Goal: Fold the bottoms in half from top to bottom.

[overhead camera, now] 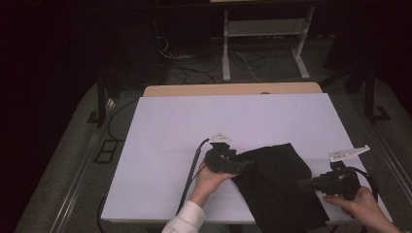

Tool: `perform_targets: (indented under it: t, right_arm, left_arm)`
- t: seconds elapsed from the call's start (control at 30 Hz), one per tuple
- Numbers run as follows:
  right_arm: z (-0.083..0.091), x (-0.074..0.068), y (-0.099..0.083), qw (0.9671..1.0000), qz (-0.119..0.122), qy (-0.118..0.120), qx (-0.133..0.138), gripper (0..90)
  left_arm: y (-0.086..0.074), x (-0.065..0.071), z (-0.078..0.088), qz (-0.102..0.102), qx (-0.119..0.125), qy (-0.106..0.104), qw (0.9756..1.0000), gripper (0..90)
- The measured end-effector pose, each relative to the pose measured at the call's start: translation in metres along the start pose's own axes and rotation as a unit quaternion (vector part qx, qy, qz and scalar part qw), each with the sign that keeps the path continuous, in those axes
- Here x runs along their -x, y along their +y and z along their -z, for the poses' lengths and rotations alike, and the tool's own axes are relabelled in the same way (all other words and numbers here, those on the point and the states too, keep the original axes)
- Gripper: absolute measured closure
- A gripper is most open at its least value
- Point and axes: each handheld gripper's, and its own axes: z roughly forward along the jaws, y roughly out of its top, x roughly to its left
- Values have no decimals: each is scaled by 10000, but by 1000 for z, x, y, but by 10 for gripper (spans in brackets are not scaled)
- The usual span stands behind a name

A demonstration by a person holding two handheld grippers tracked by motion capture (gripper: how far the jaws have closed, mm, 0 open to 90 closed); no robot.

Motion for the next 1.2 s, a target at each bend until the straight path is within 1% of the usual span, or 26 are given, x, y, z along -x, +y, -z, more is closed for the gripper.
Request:
perform_targets:
  t: [0.13,0.23,0.43,0.57,0.67,0.7,0.77,0.8,0.87,0.93,0.97,1.03,1.13,1.2]
  right_arm:
    - [4,0,-7,9999,9,120,-96,844]
    - [7,1,-12,9997,-60,231,-113,843]
    - [11,3,-20,9991,-77,379,-199,827]
    - [8,0,-22,9977,-7,530,-412,815]
    - [8,0,-21,9967,-39,619,-525,770]
    - [9,-1,-21,9963,-21,646,-559,736]
    - [10,-2,-19,9966,15,596,-566,613]
    - [11,-3,-18,9970,37,560,-541,573]
    - [11,-6,-15,9978,107,485,-449,496]
    - [8,-8,-10,9986,201,327,-358,429]
    - [7,-8,-8,9986,244,317,-357,409]
    - [5,-9,-3,9989,304,250,-261,387]
    - [2,-9,6,9991,404,130,-87,390]
    - [0,-8,12,9991,424,65,-1,450]
  left_arm:
    - [0,0,0,-8,-22,7,10000,138]
    - [0,0,-2,6,-25,-1,10000,138]
    - [-1,0,-5,13,-59,-24,10000,138]
    - [-1,0,-6,6,-64,-37,10000,138]
    - [-1,0,-5,10,-57,-37,10000,138]
    - [-1,0,-4,13,-44,-38,10000,138]
    - [0,-1,-3,8,-23,-34,10000,138]
    - [0,-1,-3,9,-18,-20,10000,138]
    - [0,-2,-2,25,-3,-19,10000,138]
    - [0,-1,-2,29,10,-18,10000,138]
    - [0,-1,-2,27,15,-22,10000,138]
    - [0,-1,-2,16,23,-35,10000,138]
    - [0,-1,-3,19,24,-42,10000,139]
    - [0,-1,-3,17,30,-45,10000,139]
